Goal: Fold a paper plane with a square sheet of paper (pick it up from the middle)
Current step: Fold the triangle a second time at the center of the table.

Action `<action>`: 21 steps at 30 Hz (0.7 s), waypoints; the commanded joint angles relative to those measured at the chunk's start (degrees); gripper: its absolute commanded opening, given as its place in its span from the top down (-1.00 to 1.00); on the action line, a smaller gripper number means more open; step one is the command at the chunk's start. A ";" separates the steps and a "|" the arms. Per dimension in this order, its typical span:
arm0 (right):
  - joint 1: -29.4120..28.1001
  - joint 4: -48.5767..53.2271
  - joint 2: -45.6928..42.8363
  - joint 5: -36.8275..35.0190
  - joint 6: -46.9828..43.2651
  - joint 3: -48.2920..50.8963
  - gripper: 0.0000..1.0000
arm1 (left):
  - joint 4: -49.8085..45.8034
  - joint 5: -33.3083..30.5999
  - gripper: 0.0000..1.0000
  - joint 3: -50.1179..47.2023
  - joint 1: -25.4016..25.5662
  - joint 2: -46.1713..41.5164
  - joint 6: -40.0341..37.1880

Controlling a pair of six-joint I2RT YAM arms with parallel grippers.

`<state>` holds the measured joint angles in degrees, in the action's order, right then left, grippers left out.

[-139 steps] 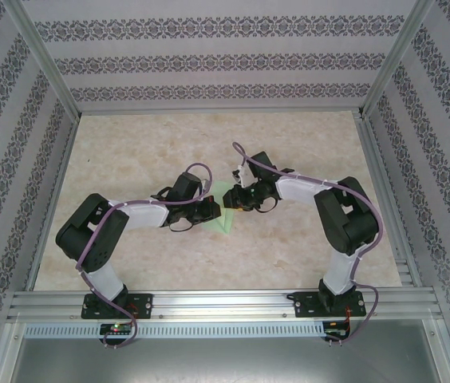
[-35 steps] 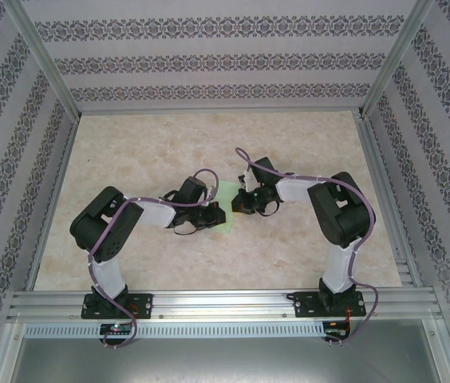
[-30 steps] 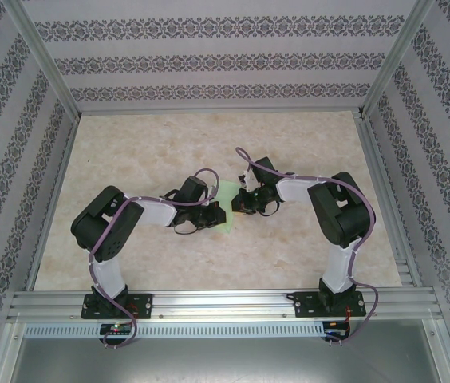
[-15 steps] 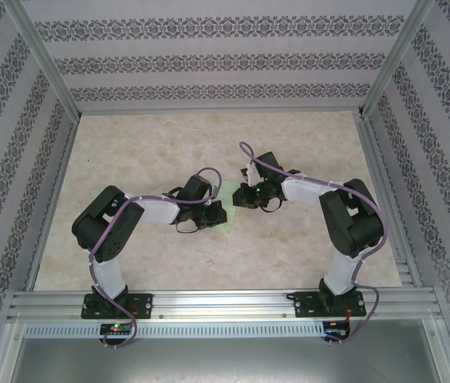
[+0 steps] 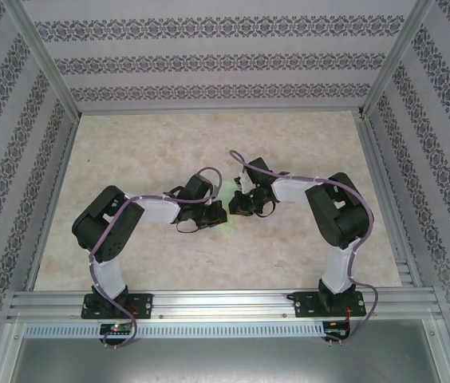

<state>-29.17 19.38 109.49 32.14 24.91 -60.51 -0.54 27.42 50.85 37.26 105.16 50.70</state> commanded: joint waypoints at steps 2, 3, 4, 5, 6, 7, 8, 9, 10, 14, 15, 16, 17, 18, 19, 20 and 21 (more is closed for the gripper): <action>-0.19 5.27 2.47 -7.11 -3.76 -1.10 0.82 | -0.50 -3.72 0.87 -0.46 0.38 -3.92 -1.22; -0.19 5.89 2.72 -7.99 -4.29 -1.11 0.82 | 0.45 -4.54 0.86 -0.81 0.26 -5.25 -1.26; -0.18 6.20 2.89 -8.46 -4.62 -1.06 0.82 | 0.49 -5.56 0.86 -0.94 0.18 -6.15 -1.50; -0.19 6.59 3.21 -8.80 -4.90 -1.02 0.82 | 0.12 -6.72 0.86 -0.91 0.06 -6.91 -1.80; -0.19 6.86 3.48 -8.98 -5.04 -1.11 0.82 | 0.08 -7.48 0.85 -0.85 -0.07 -7.41 -2.06; -0.13 6.90 3.78 -8.94 -5.11 -1.12 0.82 | 0.03 -7.91 0.85 -0.84 -0.20 -7.51 -2.05; -0.19 6.99 3.88 -8.98 -5.22 -1.19 0.82 | -0.20 -8.22 0.85 -0.67 -0.20 -7.37 -2.00; -0.19 6.99 4.18 -9.03 -5.26 -1.29 0.82 | -0.47 -8.33 0.85 -0.27 -0.21 -6.89 -2.17; -0.19 7.04 4.39 -9.08 -5.31 -1.37 0.82 | -0.93 -8.42 0.85 0.17 -0.26 -6.33 -2.18; -0.21 7.21 4.85 -9.20 -5.36 -1.73 0.81 | -0.69 -7.57 0.85 1.33 -0.25 -3.58 -1.81; -0.27 7.17 4.92 -9.20 -5.34 -1.77 0.82 | -0.80 -7.16 0.85 1.70 -0.22 -2.87 -1.75; -0.28 7.17 4.94 -9.28 -5.28 -1.73 0.81 | -0.83 -6.96 0.85 1.86 -0.18 -2.33 -1.74; -0.27 7.17 5.09 -9.30 -5.33 -1.76 0.82 | -1.06 -6.86 0.85 2.04 -0.21 -1.81 -1.83; -0.28 7.25 5.20 -9.29 -5.31 -1.72 0.81 | -1.82 -7.21 0.86 2.29 -0.25 -1.31 -1.90; -0.28 7.38 5.33 -9.29 -5.38 -1.78 0.81 | -2.42 -7.70 0.86 2.45 -0.25 -0.99 -1.98; -0.28 7.56 5.54 -9.12 -5.52 -1.85 0.81 | -3.18 -8.33 0.86 2.63 -0.25 -0.70 -1.96; -0.27 7.77 5.73 -8.77 -5.78 -2.01 0.81 | -4.24 -9.09 0.86 2.74 -0.26 -0.51 -1.94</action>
<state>-29.52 23.83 110.96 30.70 20.88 -63.51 -1.83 20.16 52.01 37.19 103.77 49.78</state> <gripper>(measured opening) 0.094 0.071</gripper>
